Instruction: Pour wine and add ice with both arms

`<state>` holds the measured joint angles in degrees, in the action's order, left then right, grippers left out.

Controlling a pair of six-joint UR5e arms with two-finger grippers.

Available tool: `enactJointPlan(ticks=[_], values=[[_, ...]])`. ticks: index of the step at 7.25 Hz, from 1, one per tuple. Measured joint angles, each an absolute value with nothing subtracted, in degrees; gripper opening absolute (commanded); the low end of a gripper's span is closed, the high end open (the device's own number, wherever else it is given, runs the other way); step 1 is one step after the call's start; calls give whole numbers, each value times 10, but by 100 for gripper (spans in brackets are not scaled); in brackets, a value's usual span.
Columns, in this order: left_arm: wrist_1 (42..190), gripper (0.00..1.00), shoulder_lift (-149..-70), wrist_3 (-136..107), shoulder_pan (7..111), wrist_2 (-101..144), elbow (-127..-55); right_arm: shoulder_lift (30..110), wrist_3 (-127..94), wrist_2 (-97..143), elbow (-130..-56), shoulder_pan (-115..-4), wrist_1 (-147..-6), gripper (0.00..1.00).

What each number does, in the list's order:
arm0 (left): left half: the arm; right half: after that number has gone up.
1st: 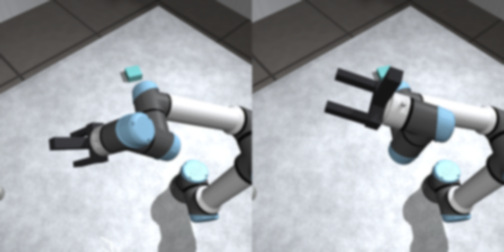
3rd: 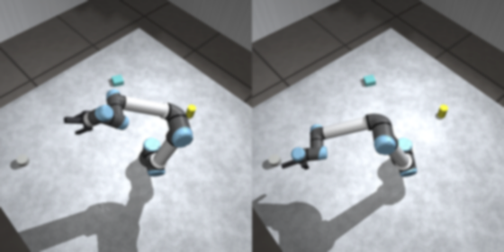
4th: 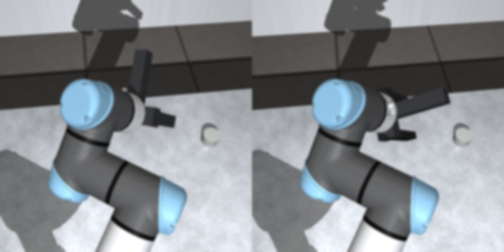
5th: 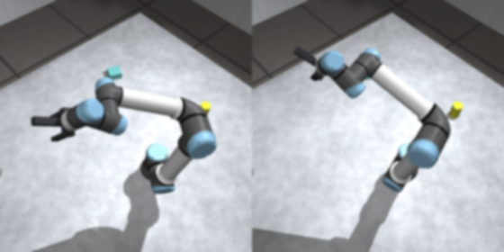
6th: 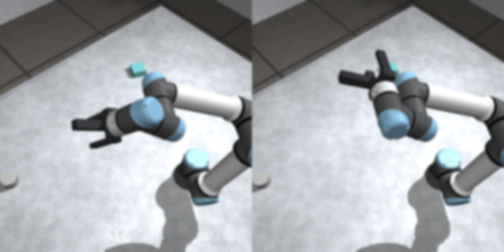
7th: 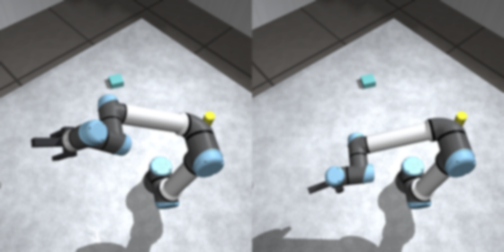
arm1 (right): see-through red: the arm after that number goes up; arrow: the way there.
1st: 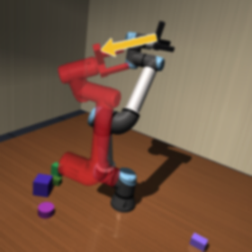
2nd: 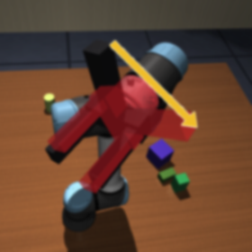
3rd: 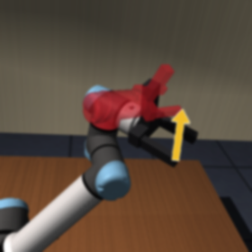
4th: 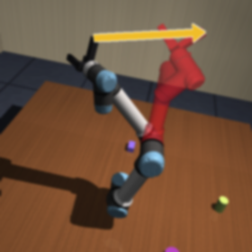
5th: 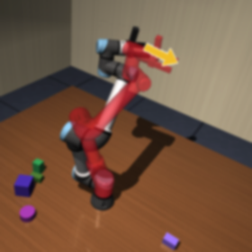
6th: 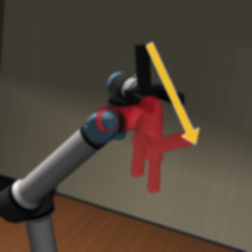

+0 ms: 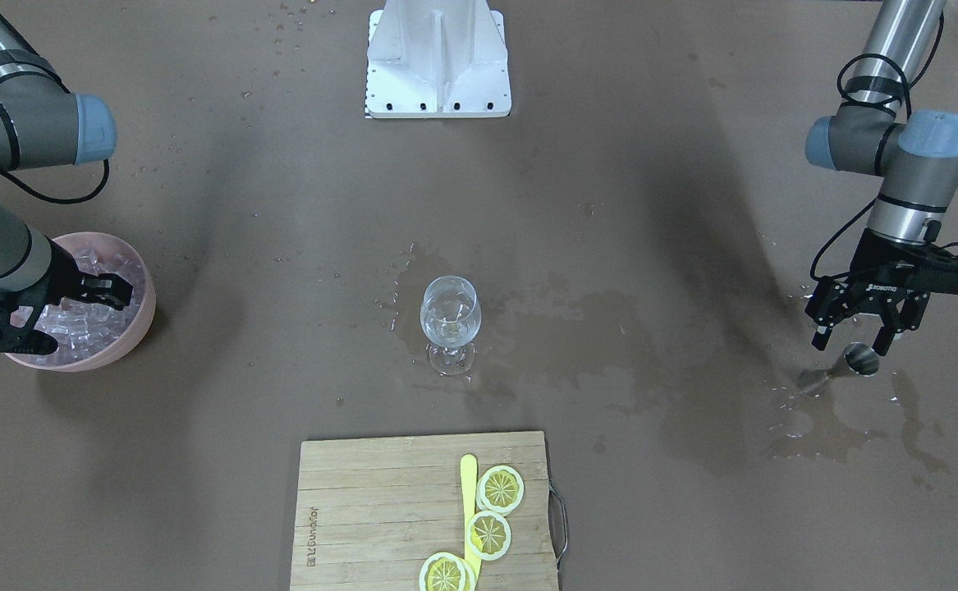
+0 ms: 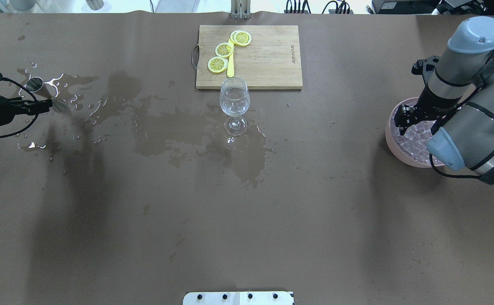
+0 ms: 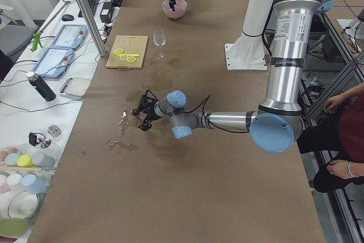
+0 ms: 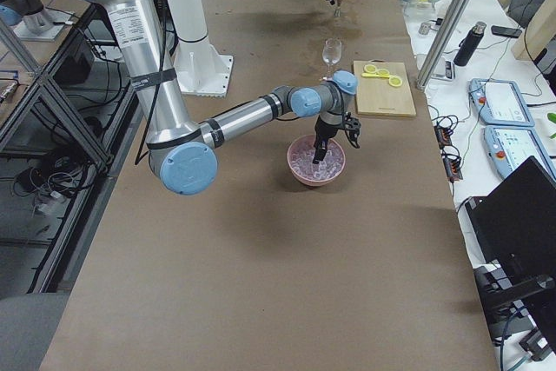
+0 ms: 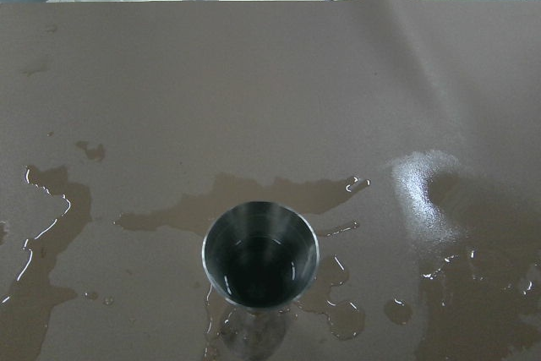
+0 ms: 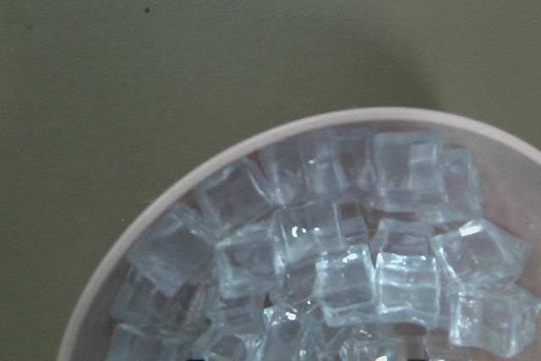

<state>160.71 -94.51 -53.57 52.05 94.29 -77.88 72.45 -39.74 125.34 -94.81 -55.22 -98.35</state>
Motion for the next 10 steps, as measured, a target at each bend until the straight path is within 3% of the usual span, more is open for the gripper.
enactJointPlan(ticks=[5,9,10], values=[[1620,97,-962,-538,513,911,-756,721,-399,1245,-936,-546,-983,75],[1646,98,-965,-541,493,886,-737,727,-403,1237,-939,-547,-983,45],[1647,97,-965,-546,489,878,-737,728,-408,1237,-941,-547,-983,45]])
